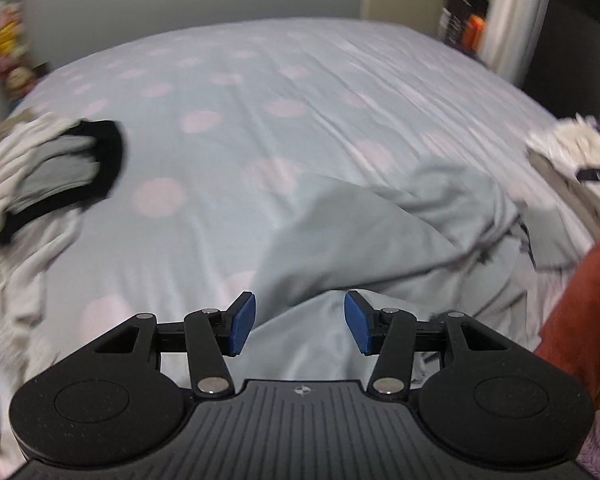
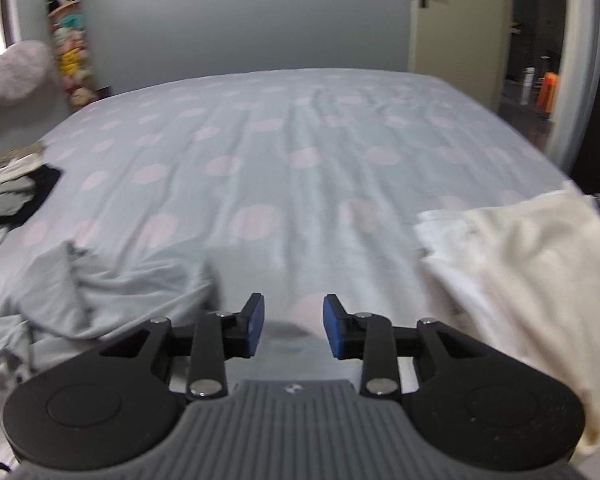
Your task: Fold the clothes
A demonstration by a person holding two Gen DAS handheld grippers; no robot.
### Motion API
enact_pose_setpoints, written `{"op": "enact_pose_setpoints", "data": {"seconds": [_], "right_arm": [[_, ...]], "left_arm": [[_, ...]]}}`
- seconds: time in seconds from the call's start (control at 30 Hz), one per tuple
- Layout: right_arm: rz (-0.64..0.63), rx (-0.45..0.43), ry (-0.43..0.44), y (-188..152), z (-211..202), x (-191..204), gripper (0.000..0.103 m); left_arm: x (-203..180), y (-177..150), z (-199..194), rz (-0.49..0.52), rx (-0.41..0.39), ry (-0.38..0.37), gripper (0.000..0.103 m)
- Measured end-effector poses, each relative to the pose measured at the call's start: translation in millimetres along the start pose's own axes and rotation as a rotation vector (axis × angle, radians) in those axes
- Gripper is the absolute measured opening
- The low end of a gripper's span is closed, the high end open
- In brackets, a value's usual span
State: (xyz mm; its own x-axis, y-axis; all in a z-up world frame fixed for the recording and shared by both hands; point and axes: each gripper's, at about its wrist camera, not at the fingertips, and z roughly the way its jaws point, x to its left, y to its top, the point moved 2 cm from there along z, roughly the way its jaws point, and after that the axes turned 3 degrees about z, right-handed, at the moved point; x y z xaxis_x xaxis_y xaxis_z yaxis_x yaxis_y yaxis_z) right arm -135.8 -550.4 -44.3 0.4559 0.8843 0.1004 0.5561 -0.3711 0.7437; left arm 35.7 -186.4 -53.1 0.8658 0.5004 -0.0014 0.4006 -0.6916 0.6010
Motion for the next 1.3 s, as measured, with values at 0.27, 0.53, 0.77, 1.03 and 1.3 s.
{"op": "enact_pose_setpoints", "data": {"seconds": [0.27,0.53,0.77,1.03,1.3], "right_arm": [[-0.069,0.067,0.243,-14.5,10.7,77.2,0.04],[-0.142,0.156,0.46,-29.4,38.1,154.9,0.041],[-0.209,0.239,0.542,-44.5,62.3,200.0,0.04],[-0.222,0.316,0.559,-64.3,77.5,206.5,0.035],[-0.262,0.299,0.577,-65.1,74.2,215.6,0.026]], "left_arm": [[-31.2,-0.4,40.9,0.104,0.097,-0.039,0.047],[-53.9,-15.2,49.1,0.082,0.134,-0.082,0.047],[-53.6,-37.7,58.8,-0.05,0.157,-0.106,0.047],[-55.2,-42.9,57.9,-0.07,0.142,-0.1,0.047],[-61.4,-47.0,54.1,-0.058,0.12,-0.088,0.047]]}}
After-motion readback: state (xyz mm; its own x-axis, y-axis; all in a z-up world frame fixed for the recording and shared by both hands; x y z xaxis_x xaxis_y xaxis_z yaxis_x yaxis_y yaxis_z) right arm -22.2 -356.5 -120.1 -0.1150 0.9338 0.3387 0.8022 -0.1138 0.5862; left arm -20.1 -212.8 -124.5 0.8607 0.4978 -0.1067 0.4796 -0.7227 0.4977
